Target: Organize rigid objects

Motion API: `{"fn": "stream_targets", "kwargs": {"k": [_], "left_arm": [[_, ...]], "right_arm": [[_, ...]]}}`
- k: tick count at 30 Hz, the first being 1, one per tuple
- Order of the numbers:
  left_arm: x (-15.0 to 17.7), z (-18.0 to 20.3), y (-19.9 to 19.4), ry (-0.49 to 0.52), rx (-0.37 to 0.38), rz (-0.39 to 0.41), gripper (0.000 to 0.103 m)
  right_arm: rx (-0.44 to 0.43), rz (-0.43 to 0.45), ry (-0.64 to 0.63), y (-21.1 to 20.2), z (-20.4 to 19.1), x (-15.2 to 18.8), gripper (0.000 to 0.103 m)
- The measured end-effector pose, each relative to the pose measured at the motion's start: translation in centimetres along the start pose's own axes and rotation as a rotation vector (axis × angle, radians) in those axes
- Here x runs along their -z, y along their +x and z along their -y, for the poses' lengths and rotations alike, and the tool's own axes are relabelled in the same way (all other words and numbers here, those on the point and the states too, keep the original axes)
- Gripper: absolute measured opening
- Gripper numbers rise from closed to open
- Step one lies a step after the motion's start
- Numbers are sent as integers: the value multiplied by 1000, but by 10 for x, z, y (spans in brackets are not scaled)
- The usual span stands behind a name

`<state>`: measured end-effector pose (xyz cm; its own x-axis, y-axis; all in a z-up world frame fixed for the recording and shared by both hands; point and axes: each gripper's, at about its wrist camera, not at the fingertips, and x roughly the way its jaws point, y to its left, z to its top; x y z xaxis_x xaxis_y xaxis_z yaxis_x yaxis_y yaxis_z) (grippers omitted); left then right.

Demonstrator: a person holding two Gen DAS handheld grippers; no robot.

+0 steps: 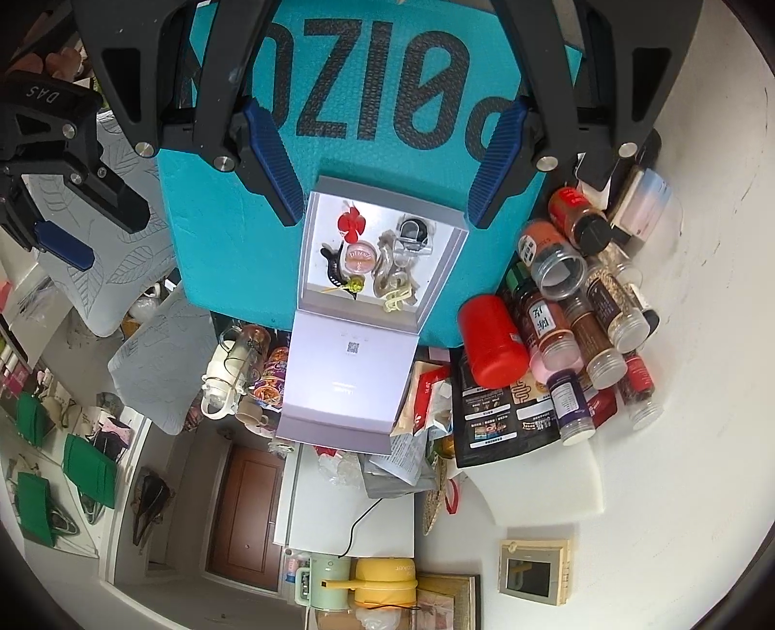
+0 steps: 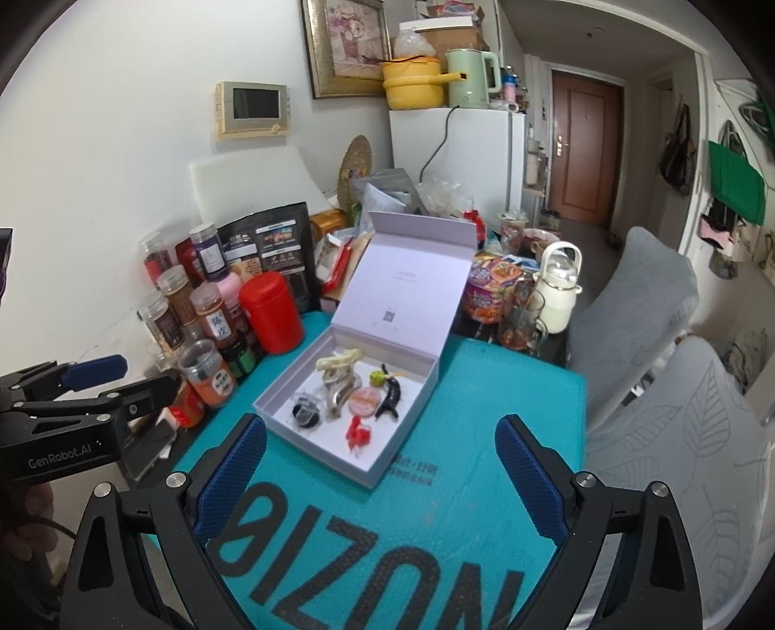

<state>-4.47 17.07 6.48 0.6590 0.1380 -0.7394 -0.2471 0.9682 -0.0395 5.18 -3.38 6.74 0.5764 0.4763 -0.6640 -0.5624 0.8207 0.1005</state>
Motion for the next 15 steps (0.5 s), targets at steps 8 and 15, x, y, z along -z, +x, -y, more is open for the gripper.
{"fn": "stream_targets", "kwargs": {"k": [8, 15], "left_arm": [[10, 3, -7, -11, -2, -4, 70], [11, 4, -9, -17, 0, -2, 70]], "right_arm": [[-14, -22, 9, -6, 2, 13, 97], [-12, -27, 6, -12, 3, 16, 97]]}}
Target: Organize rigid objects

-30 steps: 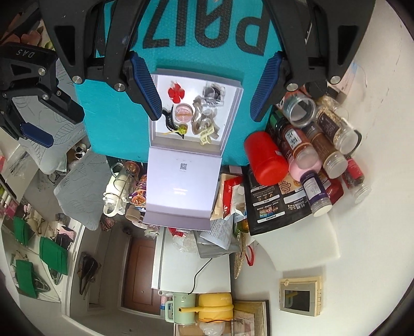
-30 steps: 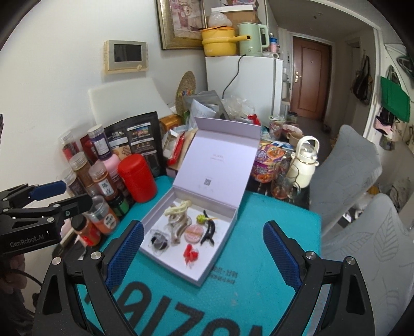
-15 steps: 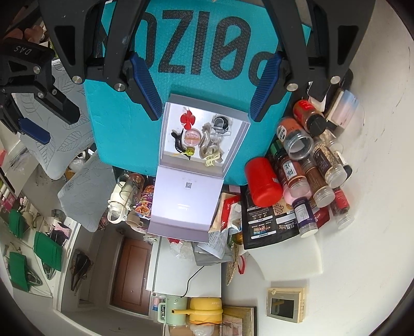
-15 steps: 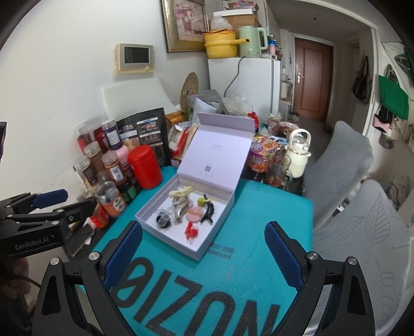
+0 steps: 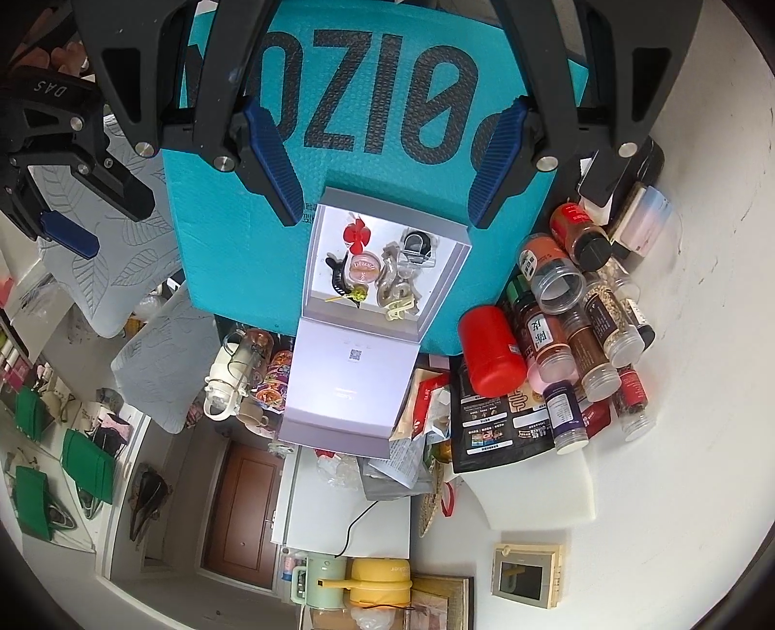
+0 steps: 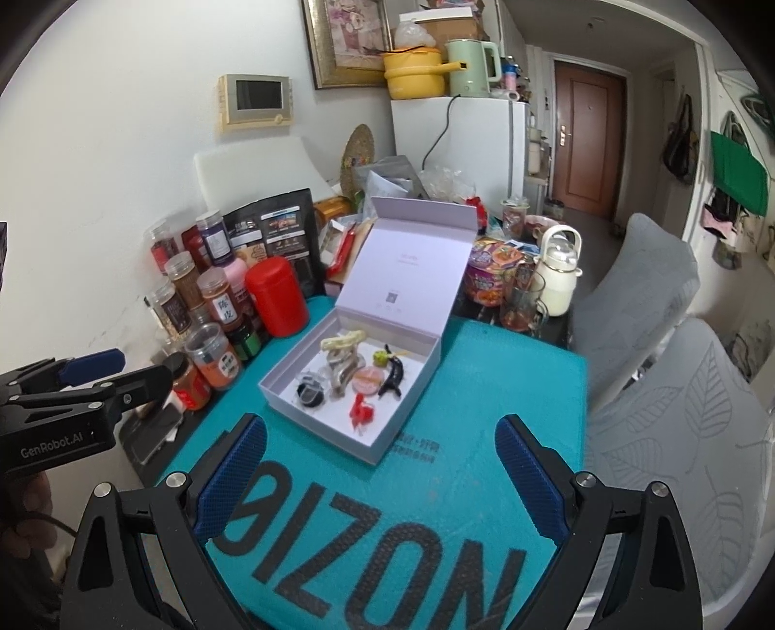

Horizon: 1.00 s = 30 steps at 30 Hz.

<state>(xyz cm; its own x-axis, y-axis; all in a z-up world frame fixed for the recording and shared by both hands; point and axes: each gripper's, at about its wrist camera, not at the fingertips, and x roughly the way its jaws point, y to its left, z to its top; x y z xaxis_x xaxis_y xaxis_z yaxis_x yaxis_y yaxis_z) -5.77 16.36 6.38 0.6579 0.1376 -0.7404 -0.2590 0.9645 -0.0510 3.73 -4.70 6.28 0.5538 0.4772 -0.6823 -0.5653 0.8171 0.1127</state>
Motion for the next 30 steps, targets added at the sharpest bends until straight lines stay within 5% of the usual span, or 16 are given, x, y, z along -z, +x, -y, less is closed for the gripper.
{"fn": "stream_targets", "kwargs": {"k": [30], "left_arm": [[-5, 5, -3, 18, -44, 7, 70]], "right_arm": [[5, 9, -13, -9, 3, -2, 97]]}}
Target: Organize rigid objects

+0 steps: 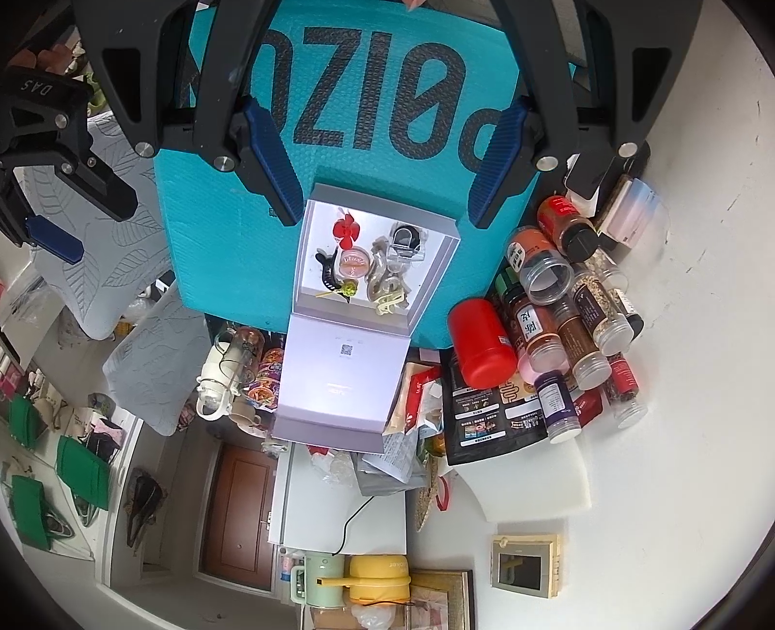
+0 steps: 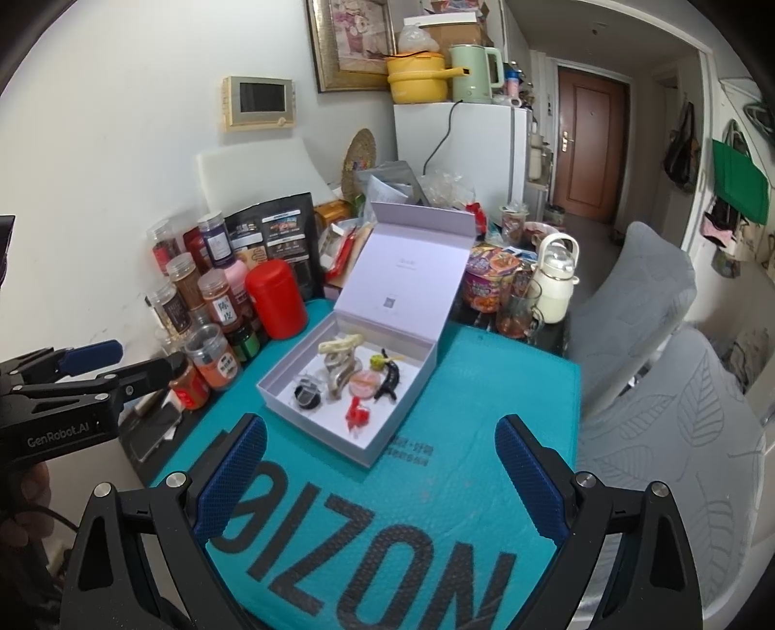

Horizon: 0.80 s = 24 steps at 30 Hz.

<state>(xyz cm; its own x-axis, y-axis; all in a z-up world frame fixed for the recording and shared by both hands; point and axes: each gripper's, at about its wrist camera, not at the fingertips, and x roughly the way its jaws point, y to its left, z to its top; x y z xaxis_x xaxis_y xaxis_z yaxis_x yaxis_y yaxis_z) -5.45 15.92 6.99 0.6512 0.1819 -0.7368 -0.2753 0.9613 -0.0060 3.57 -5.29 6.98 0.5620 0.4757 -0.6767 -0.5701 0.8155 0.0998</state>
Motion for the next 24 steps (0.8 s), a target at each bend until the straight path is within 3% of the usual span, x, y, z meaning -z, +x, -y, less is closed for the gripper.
{"fn": "stream_targets", "kwargs": {"k": [24], "left_arm": [[-7, 9, 6, 21, -25, 5, 70]], "right_arm": [[0, -3, -9, 4, 4, -7, 97]]}}
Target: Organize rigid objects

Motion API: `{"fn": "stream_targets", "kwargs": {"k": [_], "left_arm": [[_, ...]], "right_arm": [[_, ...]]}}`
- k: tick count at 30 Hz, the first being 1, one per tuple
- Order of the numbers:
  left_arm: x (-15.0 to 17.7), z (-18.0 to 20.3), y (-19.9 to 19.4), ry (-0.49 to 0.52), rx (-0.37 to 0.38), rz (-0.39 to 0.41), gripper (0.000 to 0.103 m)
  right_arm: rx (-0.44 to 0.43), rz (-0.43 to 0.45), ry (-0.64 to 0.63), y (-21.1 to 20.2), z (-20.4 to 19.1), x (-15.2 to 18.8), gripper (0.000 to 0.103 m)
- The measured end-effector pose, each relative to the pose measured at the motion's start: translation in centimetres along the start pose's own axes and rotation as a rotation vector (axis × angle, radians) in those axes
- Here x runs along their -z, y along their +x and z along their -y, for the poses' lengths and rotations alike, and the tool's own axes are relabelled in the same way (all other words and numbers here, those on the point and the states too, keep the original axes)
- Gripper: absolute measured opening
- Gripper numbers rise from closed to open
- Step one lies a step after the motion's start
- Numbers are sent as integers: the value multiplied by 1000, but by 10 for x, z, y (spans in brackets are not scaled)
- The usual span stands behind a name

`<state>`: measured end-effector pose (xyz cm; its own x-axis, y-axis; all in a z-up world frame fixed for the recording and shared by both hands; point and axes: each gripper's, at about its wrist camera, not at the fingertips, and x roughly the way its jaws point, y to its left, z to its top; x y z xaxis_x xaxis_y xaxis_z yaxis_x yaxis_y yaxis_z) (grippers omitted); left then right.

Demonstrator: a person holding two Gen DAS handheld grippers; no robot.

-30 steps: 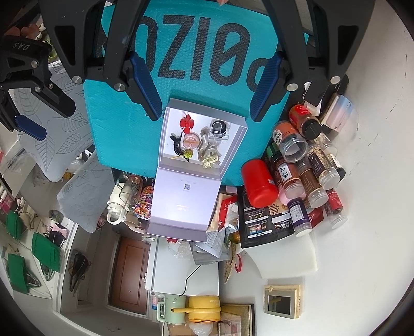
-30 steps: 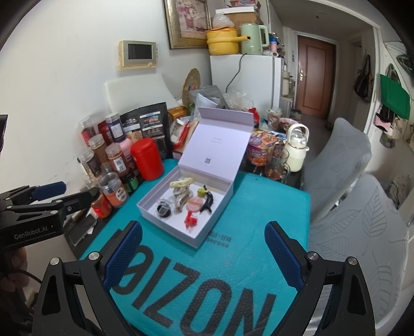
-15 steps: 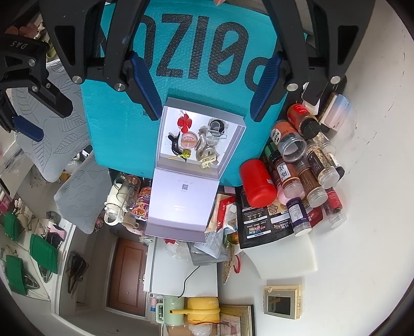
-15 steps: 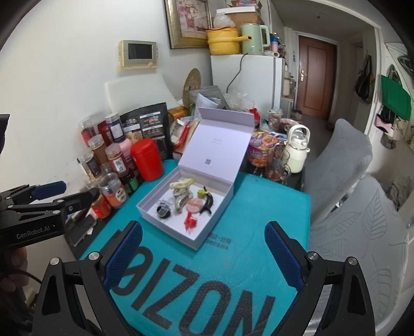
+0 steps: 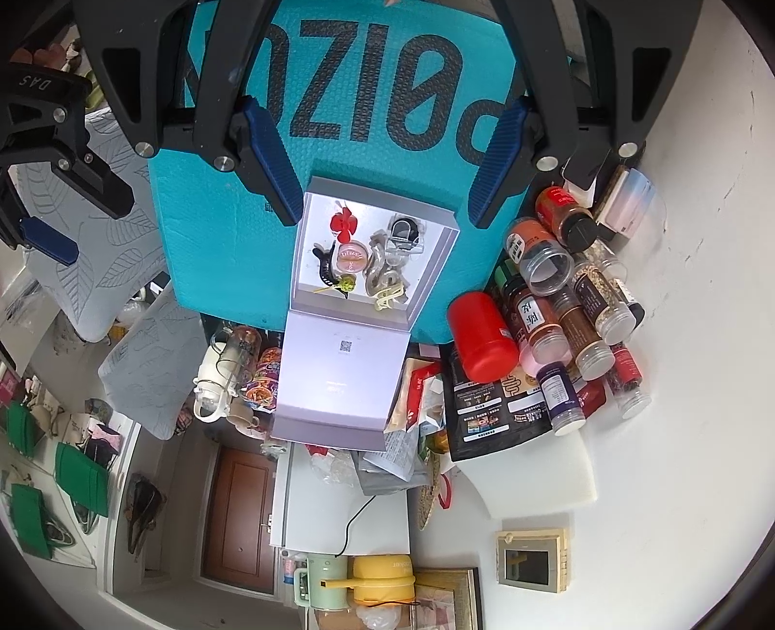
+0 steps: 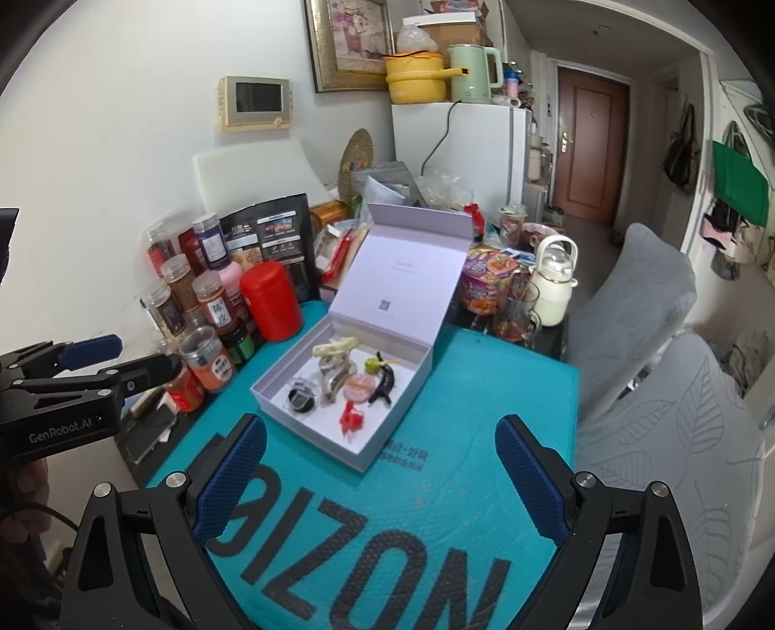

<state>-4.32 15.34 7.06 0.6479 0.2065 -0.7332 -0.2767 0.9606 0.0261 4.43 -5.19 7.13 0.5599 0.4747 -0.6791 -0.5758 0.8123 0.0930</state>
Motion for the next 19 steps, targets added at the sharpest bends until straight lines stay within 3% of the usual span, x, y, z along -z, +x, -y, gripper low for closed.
{"fn": "stream_targets", "kwargs": {"k": [19], "left_arm": [[3, -3, 10, 17, 19, -26, 70]], "right_arm": [[8, -27, -3, 11, -1, 3, 97]]}}
